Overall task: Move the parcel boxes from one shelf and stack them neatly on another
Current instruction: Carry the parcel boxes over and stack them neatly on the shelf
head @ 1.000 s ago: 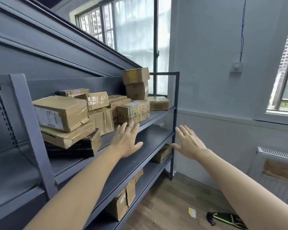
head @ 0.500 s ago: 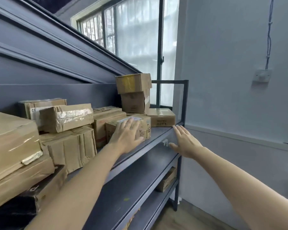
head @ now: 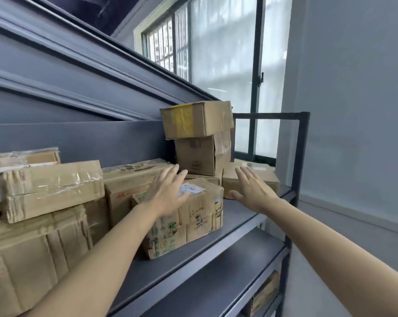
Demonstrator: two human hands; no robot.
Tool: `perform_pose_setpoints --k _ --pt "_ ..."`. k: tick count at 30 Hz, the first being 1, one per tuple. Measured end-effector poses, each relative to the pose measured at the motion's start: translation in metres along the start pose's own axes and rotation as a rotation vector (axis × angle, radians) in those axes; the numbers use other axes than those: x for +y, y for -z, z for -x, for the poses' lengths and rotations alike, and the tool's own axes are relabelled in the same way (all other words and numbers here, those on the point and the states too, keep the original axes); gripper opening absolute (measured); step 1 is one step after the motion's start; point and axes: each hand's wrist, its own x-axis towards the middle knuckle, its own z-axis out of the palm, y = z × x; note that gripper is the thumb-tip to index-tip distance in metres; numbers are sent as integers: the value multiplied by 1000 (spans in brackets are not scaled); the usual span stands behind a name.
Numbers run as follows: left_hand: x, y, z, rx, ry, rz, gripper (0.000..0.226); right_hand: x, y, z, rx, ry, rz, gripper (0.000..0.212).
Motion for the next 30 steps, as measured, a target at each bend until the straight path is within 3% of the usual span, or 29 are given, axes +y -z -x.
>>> perform_pose_setpoints --k 7,11,14,19,27,30 --pt "-10 -19 -48 4 236 -1 64 29 -33 -93 -69 173 -194 74" --pt "-15 -14 -38 50 391 42 65 28 -60 -116 -94 303 -439 72" --pt "-15 -16 -14 -1 502 88 64 21 -81 -110 -78 406 -618 75" --pt "-11 -25 3 142 684 366 46 2 -98 -103 -2 304 -1008 64" --pt "-7 -30 16 172 759 489 59 3 -101 -102 15 390 -979 62" --pt "-3 -17 2 263 751 495 63 11 -88 -118 157 353 -1015 64"
